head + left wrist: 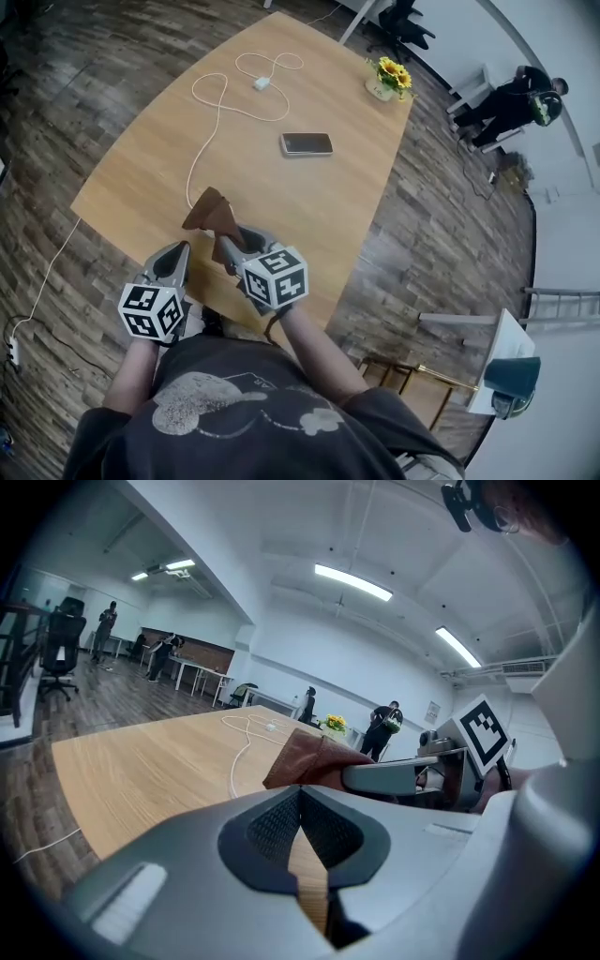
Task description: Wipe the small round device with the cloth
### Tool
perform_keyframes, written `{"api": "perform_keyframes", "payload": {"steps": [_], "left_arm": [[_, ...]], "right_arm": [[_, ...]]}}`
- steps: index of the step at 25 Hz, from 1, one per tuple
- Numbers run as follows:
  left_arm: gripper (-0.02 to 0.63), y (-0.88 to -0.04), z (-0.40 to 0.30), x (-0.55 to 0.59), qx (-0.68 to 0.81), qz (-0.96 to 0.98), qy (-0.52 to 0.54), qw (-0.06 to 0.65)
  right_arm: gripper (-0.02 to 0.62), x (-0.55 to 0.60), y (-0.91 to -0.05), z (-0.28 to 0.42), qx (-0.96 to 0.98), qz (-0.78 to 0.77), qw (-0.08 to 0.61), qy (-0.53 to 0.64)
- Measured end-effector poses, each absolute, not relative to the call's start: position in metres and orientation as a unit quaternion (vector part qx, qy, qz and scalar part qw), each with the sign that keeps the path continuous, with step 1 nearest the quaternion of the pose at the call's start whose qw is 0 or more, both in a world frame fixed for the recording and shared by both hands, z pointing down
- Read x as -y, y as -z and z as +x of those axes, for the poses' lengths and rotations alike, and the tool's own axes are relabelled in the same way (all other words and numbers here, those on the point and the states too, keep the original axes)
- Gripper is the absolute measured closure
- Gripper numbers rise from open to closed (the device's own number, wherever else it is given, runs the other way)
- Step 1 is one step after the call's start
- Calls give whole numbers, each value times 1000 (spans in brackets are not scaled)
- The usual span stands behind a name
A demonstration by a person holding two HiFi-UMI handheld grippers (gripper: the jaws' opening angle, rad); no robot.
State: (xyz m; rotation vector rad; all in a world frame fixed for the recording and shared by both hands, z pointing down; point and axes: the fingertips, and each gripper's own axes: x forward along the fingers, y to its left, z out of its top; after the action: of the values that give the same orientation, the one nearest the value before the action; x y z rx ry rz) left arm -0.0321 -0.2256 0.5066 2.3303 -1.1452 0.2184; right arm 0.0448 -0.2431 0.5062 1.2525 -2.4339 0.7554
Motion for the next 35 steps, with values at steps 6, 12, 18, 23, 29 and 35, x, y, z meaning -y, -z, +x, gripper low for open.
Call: {"api": "perform_keyframes", "payload": {"steps": [6, 12, 18, 23, 29, 35], "left_arm": [[588, -504, -36, 240, 437, 856, -84, 264], [588, -504, -32, 235, 456, 845, -80, 268], [588, -504, -28, 228, 465, 840, -81, 267], [588, -501, -26, 222, 473, 838, -79, 261], [588, -502, -32, 212, 484, 832, -82, 260], [588, -509, -42, 199, 488, 827, -89, 265]], "right_arm": [[517, 250, -515, 38, 845, 423, 172, -277], [517, 238, -528, 73, 825, 442, 160, -313], [517, 225, -541, 117, 805, 467, 154, -333], [517, 219, -519, 112, 835, 446, 133, -294], [517, 209, -518, 70, 872, 382, 154, -266], [518, 207, -538, 40, 877, 347, 189, -274]]}}
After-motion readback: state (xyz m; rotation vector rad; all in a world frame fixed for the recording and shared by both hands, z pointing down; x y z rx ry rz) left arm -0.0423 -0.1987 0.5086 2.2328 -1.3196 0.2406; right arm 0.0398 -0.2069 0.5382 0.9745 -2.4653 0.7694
